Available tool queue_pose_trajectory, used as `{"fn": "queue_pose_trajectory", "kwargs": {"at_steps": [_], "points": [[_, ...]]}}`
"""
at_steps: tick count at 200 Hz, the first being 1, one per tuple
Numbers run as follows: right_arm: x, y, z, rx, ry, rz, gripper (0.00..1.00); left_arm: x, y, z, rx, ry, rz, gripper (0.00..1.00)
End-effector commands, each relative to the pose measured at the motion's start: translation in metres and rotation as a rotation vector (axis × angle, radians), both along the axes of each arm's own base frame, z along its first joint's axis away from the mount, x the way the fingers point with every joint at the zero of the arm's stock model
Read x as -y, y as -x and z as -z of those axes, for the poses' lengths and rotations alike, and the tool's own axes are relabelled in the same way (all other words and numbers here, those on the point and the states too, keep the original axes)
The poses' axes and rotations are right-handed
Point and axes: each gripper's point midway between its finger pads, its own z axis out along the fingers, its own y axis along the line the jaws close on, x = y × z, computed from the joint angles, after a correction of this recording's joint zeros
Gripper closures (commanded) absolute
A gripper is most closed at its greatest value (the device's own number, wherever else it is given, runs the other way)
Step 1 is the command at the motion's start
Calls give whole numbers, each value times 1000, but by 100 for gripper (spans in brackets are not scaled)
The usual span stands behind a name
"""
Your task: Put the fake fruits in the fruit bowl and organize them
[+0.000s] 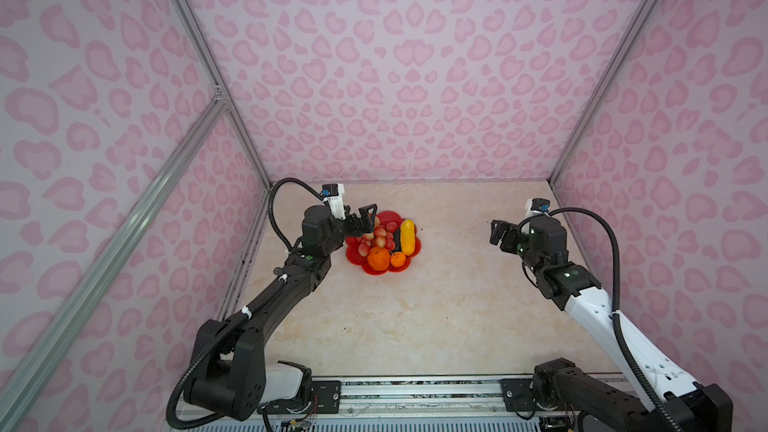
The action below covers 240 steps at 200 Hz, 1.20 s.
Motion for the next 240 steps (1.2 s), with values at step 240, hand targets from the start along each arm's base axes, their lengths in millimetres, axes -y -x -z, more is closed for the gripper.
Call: {"fn": "queue_pose_trajectory", "kwargs": {"at_steps": [240], "points": [[63,-35,133,116,344,52,1,-164,14,163,-49,-323,-456,3]]}}
